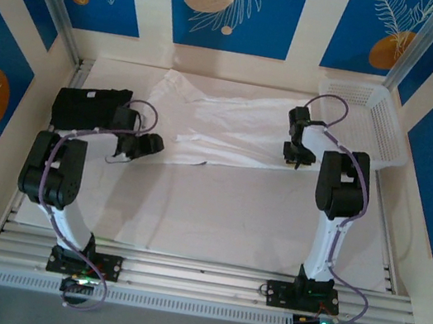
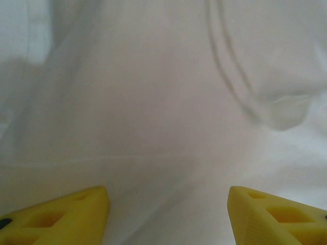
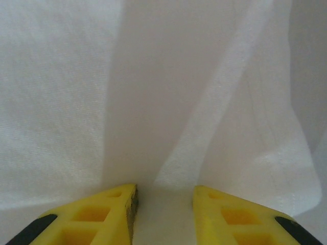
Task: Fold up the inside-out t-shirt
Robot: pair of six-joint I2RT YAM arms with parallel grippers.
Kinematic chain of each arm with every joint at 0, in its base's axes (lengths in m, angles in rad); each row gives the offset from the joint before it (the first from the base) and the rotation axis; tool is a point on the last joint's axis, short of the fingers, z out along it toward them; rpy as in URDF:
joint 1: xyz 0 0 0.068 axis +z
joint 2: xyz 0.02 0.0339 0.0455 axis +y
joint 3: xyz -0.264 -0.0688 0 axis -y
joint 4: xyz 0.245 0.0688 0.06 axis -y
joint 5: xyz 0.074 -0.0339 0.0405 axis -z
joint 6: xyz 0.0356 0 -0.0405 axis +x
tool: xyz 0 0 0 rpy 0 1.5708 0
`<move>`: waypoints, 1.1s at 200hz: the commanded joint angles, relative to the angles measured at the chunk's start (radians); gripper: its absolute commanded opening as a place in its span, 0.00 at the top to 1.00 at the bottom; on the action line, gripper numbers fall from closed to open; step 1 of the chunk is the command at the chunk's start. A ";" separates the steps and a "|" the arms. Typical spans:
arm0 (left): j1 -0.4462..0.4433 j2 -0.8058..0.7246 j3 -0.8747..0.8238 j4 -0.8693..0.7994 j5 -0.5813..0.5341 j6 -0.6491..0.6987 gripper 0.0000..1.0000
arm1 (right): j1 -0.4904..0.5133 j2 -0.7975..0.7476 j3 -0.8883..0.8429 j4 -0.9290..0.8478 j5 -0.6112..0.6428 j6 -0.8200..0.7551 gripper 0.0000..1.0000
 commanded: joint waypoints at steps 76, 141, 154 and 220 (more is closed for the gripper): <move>-0.005 -0.349 -0.323 0.062 0.065 -0.055 0.36 | 0.146 -0.574 -0.446 -0.003 -0.154 0.076 0.61; 0.019 -0.327 -0.323 0.141 0.053 -0.115 0.37 | 0.562 -0.385 -0.280 0.426 -0.454 -0.227 0.47; 0.034 -0.311 -0.332 0.155 0.066 -0.121 0.37 | 0.603 -0.293 -0.194 0.438 -0.479 -0.256 0.40; 0.054 -0.294 -0.383 0.172 0.083 -0.100 0.37 | 0.664 0.085 0.181 0.317 -0.466 -0.334 0.39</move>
